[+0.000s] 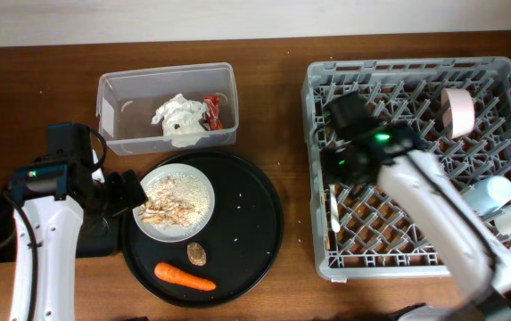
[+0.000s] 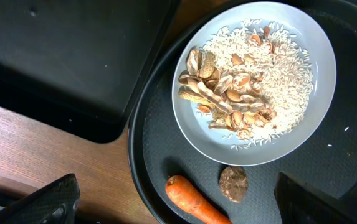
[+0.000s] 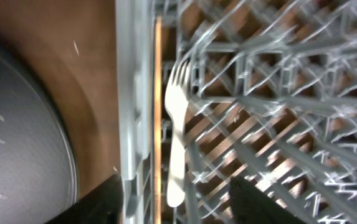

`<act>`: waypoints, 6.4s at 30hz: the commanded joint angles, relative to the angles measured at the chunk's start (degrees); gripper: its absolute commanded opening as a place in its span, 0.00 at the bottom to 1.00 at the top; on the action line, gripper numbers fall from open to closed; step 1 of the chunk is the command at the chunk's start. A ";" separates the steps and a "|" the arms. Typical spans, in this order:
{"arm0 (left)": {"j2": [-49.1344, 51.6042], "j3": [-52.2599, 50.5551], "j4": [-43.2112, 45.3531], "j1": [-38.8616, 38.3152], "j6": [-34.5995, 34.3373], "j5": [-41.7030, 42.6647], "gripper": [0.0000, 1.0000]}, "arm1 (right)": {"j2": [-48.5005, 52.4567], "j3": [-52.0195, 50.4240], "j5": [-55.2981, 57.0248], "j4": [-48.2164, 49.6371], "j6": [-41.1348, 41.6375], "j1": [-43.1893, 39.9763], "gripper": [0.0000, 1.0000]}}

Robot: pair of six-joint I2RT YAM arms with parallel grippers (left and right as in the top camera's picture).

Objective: Sort waste into correct bins and load items into the dishwasher rack
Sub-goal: 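Carry the fork and chopstick into the rack's left side, release, then grasp the white plate rim with the left gripper and lift it, then tip the plate over the black rectangular tray to dump the food, then set the empty white plate back on the round black tray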

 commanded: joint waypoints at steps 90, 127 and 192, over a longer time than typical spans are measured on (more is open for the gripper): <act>19.21 1.64 3.26 -37.46 3.54 -17.73 0.01 | -8.15 2.19 -12.72 -7.85 -12.55 -26.99 0.78; 10.05 8.09 8.74 15.50 27.30 28.98 0.00 | -8.15 2.16 -12.26 -8.98 -12.57 -26.99 0.78; 24.09 5.97 11.19 -46.77 12.04 11.56 0.55 | -8.15 2.16 -12.26 -10.40 -12.63 -26.99 0.78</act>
